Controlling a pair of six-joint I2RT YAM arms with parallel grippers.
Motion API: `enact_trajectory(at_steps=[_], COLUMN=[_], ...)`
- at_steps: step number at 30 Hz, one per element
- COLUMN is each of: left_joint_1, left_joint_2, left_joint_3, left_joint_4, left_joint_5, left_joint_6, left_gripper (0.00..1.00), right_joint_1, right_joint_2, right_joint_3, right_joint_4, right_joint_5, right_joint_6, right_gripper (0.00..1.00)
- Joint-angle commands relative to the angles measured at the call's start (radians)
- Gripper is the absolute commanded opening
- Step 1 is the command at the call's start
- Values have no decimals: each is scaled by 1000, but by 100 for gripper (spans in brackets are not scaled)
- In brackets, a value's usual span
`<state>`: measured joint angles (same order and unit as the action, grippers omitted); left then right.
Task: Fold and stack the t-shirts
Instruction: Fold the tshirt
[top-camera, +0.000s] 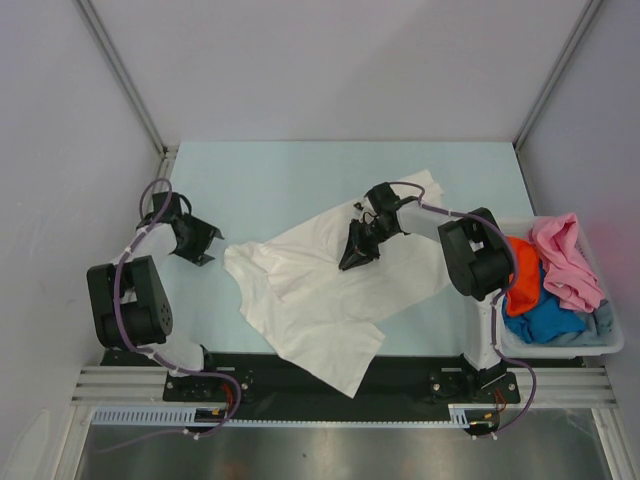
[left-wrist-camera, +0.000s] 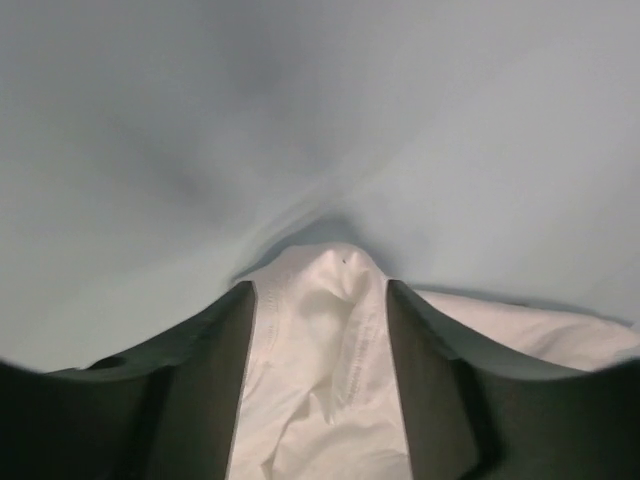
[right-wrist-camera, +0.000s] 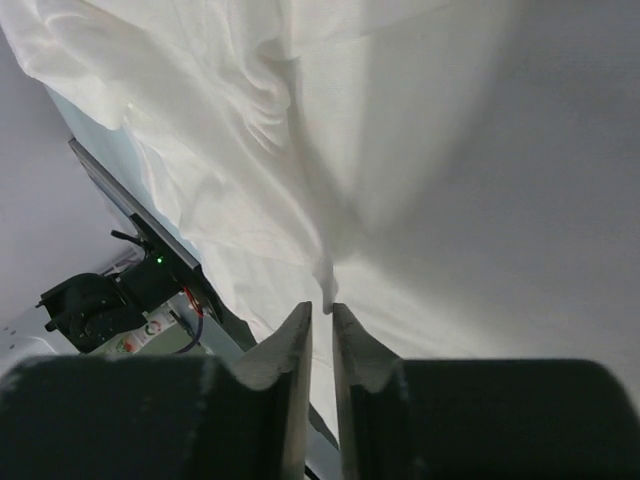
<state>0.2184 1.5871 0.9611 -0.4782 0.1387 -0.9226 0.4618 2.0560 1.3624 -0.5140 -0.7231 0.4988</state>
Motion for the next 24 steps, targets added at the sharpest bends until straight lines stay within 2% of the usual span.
enact_trajectory(at_steps=[1,2,5,15,18,20,21,24], left_joint_1=[-37,-45,-73,-97,-97,-97,-97,-88], left_joint_2=[-46,-38,23,120,154,171,186,197], left_joint_3=[33,39,60,97,111,114,119,140], left_joint_4=[24,29,23,49,47,59,62,47], left_joint_5=[21,30,58,88,87,93,98,91], left_joint_6=[16,13,-4,-32,-18,-4,8,42], left_gripper=[67,68,68,60,53,42,33,13], right_joint_1=[-12,-17,-34,-107,-121,-138,-158,-221], right_joint_2=[-40,-49,-82,-131,-145,-158,-158,-171], right_joint_3=[6,10,26,23,12,9,10,21], right_joint_4=[2,2,-4,2,-3,15,17,26], right_joint_5=[-7,-9,8,25,56,53,57,102], right_joint_6=[4,9,20,38,38,58,64,98], right_gripper=[22,27,35,38,39,42,42,44])
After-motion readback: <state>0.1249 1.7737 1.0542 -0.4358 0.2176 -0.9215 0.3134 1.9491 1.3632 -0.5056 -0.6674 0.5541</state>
